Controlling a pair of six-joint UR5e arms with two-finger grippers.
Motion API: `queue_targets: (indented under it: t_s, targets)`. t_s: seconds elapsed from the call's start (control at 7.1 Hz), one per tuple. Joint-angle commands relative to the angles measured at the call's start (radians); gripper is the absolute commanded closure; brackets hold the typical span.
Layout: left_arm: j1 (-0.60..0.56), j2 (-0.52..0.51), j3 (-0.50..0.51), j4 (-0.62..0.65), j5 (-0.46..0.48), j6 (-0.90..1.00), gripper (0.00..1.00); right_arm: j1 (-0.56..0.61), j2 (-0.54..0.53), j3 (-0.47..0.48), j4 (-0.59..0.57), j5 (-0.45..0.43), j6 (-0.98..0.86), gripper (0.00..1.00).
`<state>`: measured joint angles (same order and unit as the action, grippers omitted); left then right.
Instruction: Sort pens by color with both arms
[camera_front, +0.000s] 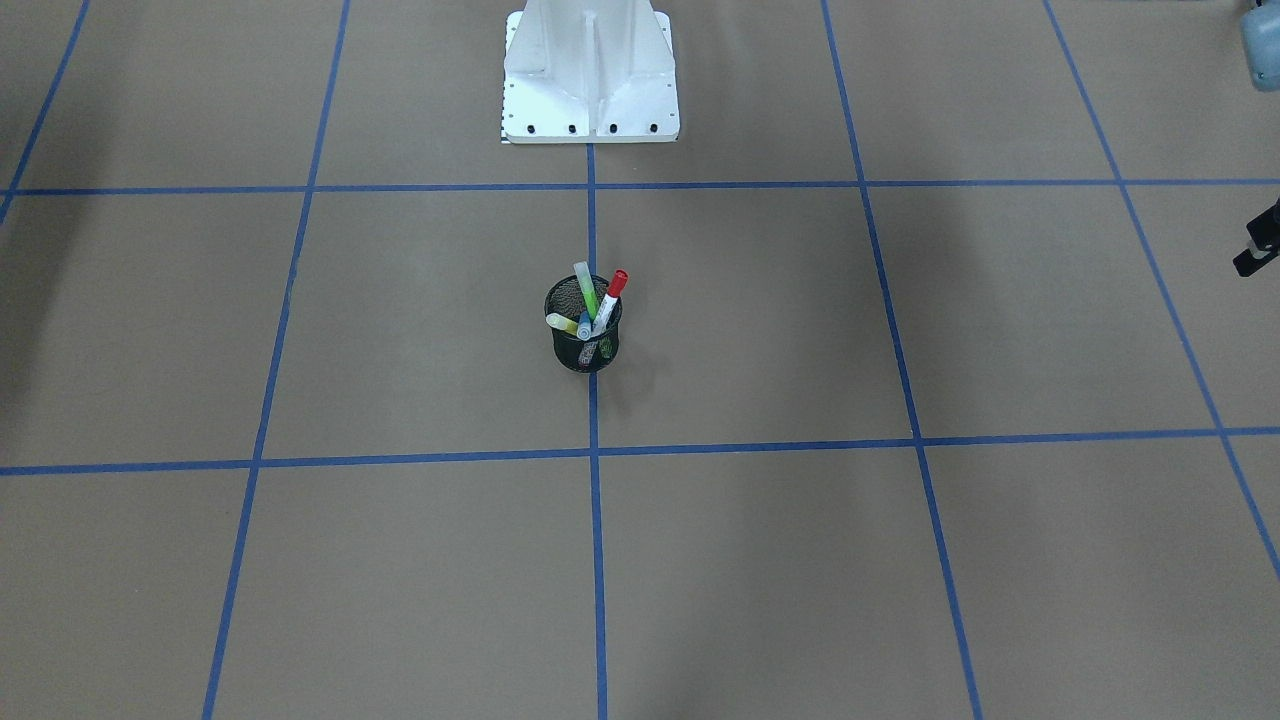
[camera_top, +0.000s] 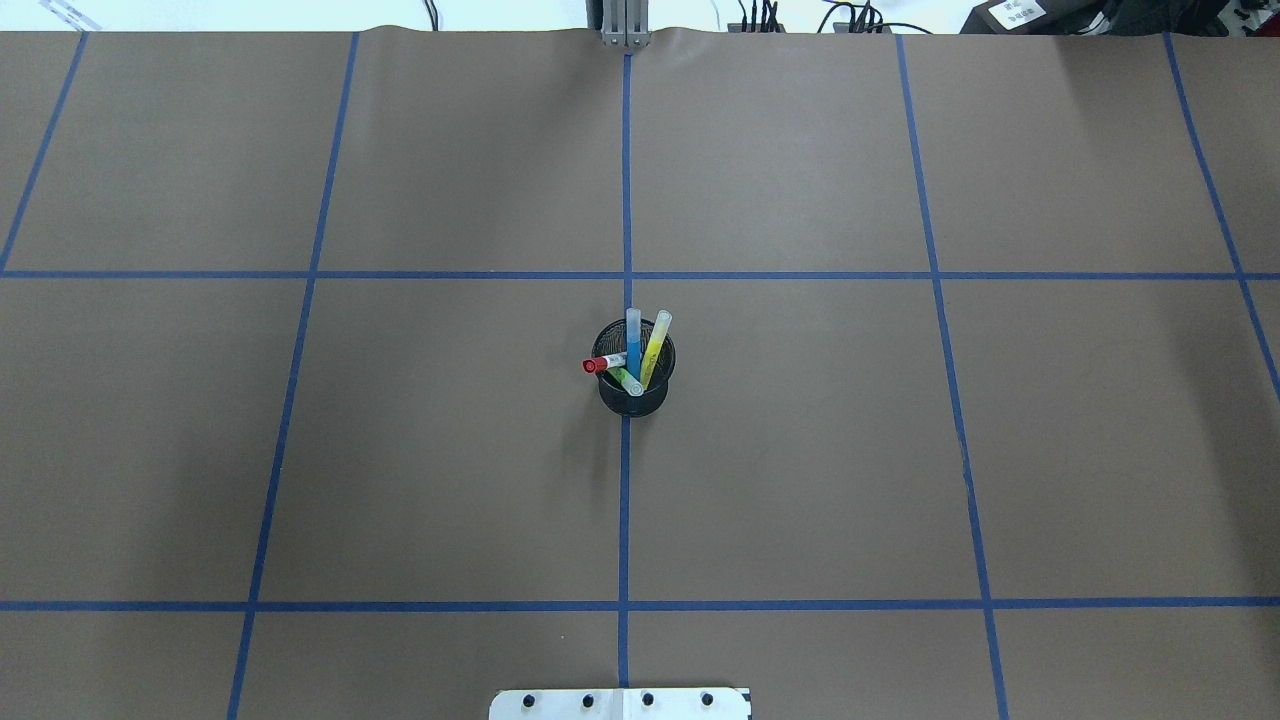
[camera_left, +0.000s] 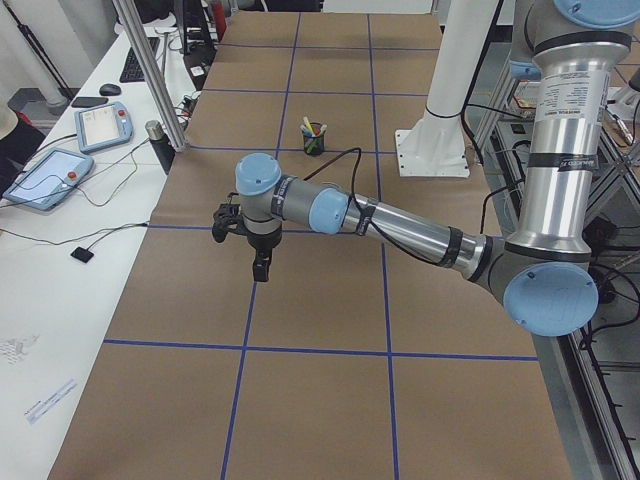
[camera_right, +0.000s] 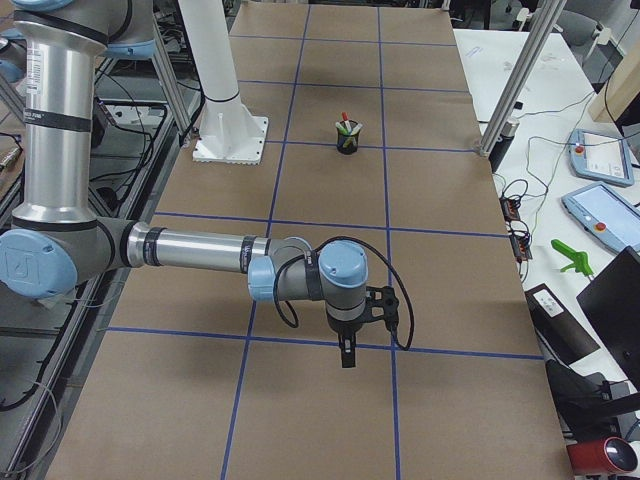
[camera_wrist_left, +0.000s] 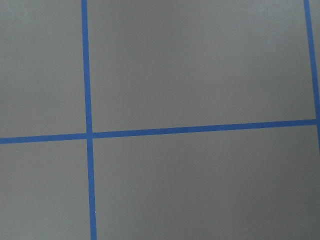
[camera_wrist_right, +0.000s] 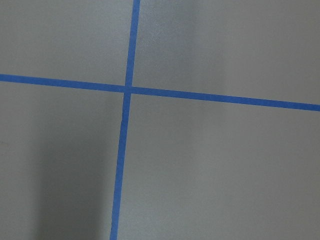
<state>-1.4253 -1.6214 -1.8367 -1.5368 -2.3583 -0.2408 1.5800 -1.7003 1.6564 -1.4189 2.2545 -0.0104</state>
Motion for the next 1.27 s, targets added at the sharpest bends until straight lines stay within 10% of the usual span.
queue_targets:
  t_s: [0.0, 1.13]
  targets:
    - [0.000, 0.000, 0.001, 0.001, -0.001, 0.000, 0.00, 0.000, 0.008, 0.002, 0.000, 0.003, 0.009, 0.00]
    - [-0.001, 0.002, -0.001, 0.003, 0.001, 0.000, 0.00, -0.017, 0.059, 0.032, 0.009, 0.048, 0.199, 0.01]
